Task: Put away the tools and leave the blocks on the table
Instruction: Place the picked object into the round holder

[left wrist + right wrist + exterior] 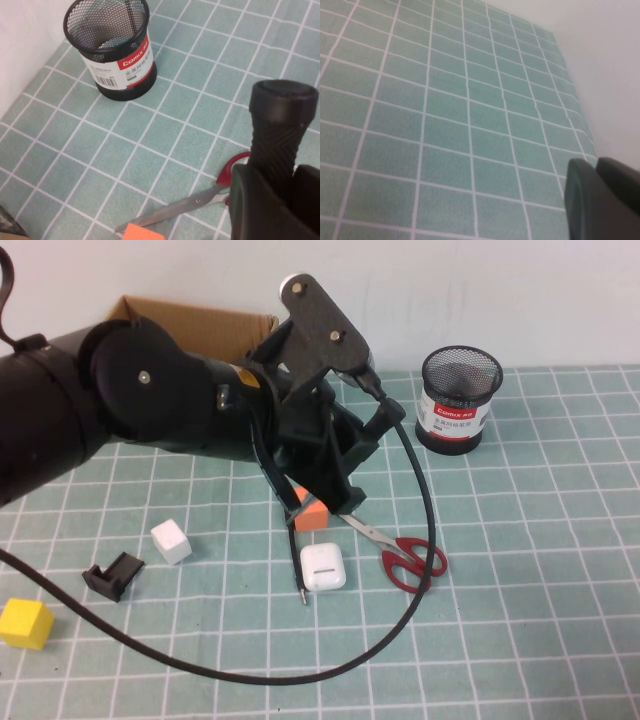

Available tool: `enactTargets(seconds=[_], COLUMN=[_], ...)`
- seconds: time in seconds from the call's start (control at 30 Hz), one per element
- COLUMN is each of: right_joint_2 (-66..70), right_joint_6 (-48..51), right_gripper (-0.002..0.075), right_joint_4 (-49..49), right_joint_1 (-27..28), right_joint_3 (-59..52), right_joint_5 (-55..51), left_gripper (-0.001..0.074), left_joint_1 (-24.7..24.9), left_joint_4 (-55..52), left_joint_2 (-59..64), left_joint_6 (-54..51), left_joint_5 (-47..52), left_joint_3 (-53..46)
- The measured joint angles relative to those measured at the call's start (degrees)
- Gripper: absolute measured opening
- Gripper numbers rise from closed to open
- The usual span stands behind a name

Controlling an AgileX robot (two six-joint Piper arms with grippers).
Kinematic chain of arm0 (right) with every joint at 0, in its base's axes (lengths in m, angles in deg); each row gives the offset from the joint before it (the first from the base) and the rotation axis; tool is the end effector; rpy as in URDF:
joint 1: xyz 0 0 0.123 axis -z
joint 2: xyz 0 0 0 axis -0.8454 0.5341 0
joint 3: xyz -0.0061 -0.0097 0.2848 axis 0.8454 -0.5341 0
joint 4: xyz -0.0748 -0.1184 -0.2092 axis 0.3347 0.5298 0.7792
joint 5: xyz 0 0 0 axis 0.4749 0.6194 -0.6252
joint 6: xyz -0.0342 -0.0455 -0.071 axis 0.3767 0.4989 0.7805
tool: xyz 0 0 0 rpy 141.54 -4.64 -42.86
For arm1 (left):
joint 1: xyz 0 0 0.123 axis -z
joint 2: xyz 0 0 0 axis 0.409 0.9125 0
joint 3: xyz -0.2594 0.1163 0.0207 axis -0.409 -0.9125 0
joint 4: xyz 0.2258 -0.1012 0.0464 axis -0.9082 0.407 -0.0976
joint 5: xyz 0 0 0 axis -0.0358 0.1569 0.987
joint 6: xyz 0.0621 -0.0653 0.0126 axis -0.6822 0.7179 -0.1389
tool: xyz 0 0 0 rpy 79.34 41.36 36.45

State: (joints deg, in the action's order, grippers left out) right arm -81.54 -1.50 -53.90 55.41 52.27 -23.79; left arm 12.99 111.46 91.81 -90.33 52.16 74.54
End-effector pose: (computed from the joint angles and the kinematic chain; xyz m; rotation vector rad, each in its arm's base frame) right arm 0.0523 -0.0151 0.1773 -0.2421 1.7937 -0.4121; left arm 0.2650 -0.2281 0.3225 1.3104 1.8192 -0.3612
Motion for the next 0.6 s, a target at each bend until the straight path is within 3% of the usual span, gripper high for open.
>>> enactTargets(seconds=[0.3, 0.6], right_joint_2=[0.0, 0.0], right_joint_6=[0.0, 0.0], right_gripper=[-0.0008, -0.0008], right_joint_4=[0.0, 0.0], right_joint_1=[0.0, 0.0], right_joint_3=[0.0, 0.0], right_joint_5=[0.0, 0.0], left_gripper=[0.0121, 0.0121], left_joint_1=[0.0, 0.0], left_joint_4=[1.1, 9.0], left_joint_2=[0.8, 8.6], left_joint_6=[-0.8, -1.2], left_joint_5=[-5.7, -12.1], left_joint_3=[0.7, 14.9])
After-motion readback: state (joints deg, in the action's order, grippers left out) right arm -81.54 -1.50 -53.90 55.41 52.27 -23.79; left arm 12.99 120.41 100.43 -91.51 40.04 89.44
